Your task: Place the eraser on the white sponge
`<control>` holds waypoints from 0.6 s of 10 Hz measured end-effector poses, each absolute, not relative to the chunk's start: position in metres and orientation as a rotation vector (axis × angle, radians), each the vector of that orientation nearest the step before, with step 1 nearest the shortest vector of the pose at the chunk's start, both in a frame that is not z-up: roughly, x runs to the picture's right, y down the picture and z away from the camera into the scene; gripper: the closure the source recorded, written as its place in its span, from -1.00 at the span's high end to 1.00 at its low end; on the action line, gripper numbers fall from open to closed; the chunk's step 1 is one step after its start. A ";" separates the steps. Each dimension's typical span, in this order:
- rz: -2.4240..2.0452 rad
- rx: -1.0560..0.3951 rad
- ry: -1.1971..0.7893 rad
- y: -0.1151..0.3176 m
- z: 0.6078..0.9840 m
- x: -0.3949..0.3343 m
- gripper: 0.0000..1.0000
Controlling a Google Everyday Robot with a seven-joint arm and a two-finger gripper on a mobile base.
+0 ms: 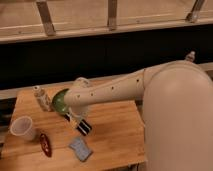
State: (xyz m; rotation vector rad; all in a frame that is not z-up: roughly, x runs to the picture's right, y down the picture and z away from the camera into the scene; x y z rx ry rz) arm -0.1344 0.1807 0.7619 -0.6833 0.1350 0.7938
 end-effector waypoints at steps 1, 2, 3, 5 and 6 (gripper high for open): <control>0.793 -0.684 0.141 0.187 0.757 -0.132 -1.00; 0.785 -0.686 0.154 0.195 0.750 -0.131 -1.00; 0.774 -0.690 0.171 0.205 0.744 -0.128 -1.00; 0.757 -0.696 0.199 0.218 0.734 -0.121 -1.00; 0.757 -0.709 0.220 0.226 0.730 -0.112 -1.00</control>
